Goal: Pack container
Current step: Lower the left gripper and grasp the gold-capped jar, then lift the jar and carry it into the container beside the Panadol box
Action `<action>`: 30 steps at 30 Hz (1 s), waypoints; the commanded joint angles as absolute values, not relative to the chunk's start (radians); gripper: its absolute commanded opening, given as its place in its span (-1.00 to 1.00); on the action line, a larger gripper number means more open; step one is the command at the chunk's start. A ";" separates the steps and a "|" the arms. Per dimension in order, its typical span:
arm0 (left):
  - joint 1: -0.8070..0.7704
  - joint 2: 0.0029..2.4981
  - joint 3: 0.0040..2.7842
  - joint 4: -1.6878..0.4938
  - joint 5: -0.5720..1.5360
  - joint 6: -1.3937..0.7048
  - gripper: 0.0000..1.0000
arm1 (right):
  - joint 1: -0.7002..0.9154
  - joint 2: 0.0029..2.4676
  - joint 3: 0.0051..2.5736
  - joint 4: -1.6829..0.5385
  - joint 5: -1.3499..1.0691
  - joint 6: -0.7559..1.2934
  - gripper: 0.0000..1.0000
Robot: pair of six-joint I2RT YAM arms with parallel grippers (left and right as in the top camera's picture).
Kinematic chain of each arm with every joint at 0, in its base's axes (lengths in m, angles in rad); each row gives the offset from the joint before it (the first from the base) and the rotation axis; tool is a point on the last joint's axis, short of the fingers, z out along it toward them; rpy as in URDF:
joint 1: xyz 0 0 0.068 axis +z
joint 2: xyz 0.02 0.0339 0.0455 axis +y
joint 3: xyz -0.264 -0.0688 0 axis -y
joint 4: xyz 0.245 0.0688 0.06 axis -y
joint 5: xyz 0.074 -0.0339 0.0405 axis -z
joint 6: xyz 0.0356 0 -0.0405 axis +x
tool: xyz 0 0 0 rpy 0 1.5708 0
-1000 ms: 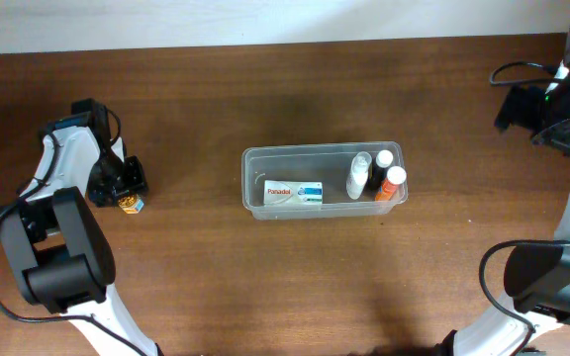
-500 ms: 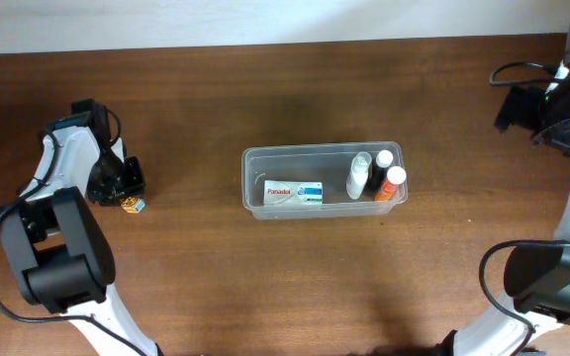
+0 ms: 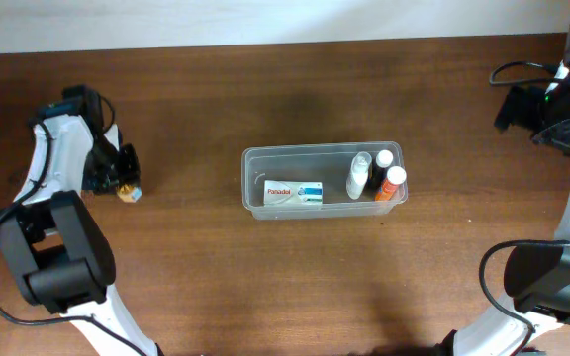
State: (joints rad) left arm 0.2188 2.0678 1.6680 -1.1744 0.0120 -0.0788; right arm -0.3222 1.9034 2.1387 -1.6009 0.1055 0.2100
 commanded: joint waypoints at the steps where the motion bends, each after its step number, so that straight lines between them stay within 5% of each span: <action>1: 0.177 1.966 1.794 -1.224 0.081 -0.028 -0.24 | -0.322 1.909 2.133 -1.600 0.117 0.218 0.97; 6: 0.083 1.891 1.919 -1.287 0.121 -0.002 -0.24 | -0.322 1.909 2.133 -1.600 0.117 0.218 0.97; 21: -0.514 1.816 1.951 -1.181 0.122 0.084 -0.22 | -0.322 1.909 2.133 -1.600 0.117 0.218 0.97; 30: -0.636 1.921 1.951 -1.159 0.125 0.054 -0.22 | -0.322 1.909 2.133 -1.600 0.117 0.218 0.97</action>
State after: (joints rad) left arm -0.6250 1.8732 1.9415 -1.1736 0.1013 0.0605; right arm -0.3222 1.9034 2.1387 -1.6009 0.1055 0.2096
